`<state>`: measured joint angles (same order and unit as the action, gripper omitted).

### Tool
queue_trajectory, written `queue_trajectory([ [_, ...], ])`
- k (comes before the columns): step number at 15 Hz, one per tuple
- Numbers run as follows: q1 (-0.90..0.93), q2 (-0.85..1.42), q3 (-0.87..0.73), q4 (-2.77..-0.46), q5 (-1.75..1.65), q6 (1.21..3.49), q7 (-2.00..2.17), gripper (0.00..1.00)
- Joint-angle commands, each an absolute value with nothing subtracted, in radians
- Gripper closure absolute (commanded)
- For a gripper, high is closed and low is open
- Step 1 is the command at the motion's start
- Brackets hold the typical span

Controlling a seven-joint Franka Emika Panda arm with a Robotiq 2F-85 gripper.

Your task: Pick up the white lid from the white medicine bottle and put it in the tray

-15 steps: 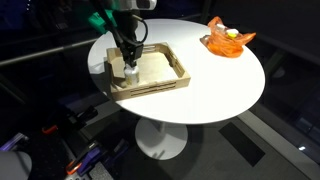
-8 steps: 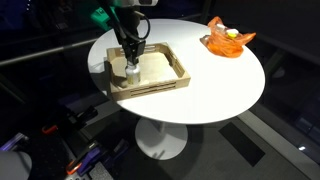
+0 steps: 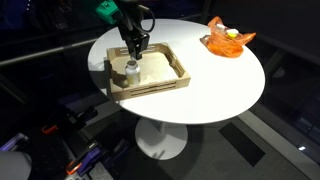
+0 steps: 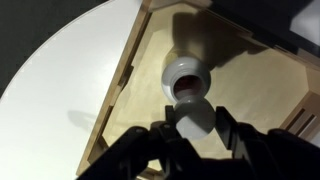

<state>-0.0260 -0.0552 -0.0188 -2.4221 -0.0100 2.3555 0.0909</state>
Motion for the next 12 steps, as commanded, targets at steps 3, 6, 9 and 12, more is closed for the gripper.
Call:
queue_trajectory([
  [3,-0.019,0.046,-0.013,-2.324,-0.021,2.321,0.119,0.80],
  [6,-0.012,0.094,-0.013,-2.291,-0.016,2.327,0.121,0.80],
  [9,-0.004,0.130,-0.011,-2.259,-0.013,2.330,0.123,0.80],
  [12,0.003,0.150,-0.008,-2.246,-0.008,2.334,0.117,0.81],
])
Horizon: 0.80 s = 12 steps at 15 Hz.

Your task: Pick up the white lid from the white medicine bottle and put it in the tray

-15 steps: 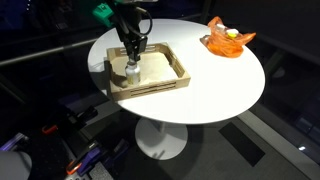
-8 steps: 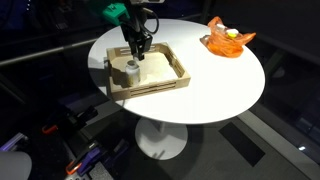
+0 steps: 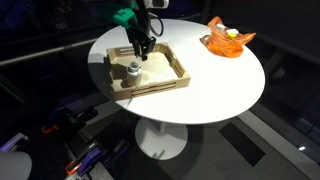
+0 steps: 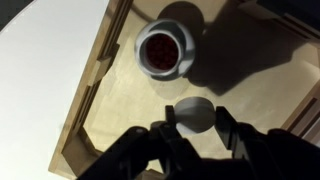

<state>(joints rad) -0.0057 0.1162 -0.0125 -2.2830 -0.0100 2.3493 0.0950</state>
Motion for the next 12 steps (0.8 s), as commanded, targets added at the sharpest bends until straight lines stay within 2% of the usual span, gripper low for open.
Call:
queue_trajectory([
  [1,0.004,0.155,-0.008,-2.243,-0.006,2.333,0.115,0.81],
  [12,0.049,0.172,0.015,-2.219,-0.033,2.367,0.134,0.81],
])
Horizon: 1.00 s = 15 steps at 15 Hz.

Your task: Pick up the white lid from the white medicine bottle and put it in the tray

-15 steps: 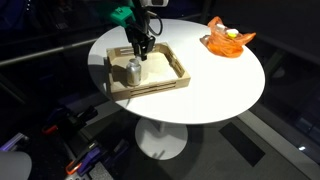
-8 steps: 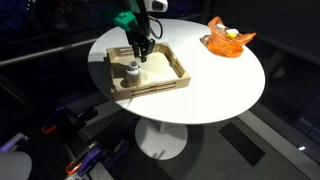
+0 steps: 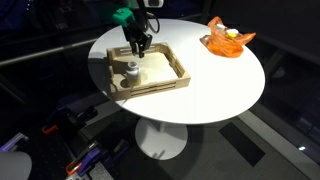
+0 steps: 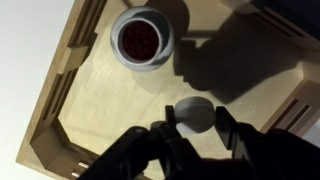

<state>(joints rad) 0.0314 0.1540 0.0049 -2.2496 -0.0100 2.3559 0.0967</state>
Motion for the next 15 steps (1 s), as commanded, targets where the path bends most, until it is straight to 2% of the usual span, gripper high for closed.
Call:
queue_trajectory([
  [1,0.057,0.177,0.018,-2.216,-0.040,2.377,0.137,0.81],
  [12,0.115,0.262,0.009,-2.224,-0.135,2.548,0.221,0.81],
  [13,0.116,0.265,0.007,-2.224,-0.137,2.550,0.224,0.75],
  [14,0.115,0.267,0.005,-2.223,-0.136,2.550,0.224,0.39],
  [15,0.113,0.266,0.004,-2.224,-0.135,2.551,0.222,0.29],
])
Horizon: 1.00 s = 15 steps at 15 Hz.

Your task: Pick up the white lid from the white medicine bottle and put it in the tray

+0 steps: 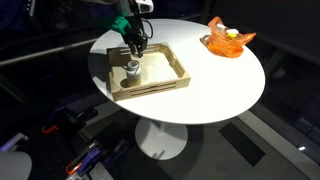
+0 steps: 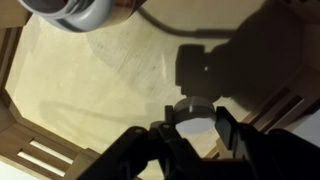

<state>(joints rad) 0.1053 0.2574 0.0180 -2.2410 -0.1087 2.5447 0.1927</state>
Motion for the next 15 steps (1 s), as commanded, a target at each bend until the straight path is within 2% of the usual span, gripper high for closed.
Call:
queue_trajectory([
  [1,0.111,0.262,0.001,-2.225,-0.134,2.549,0.221,0.23],
  [4,0.099,0.240,-0.006,-2.219,-0.118,2.506,0.207,0.01],
  [15,0.052,0.131,-0.041,-2.122,-0.134,2.092,0.218,0.00],
])
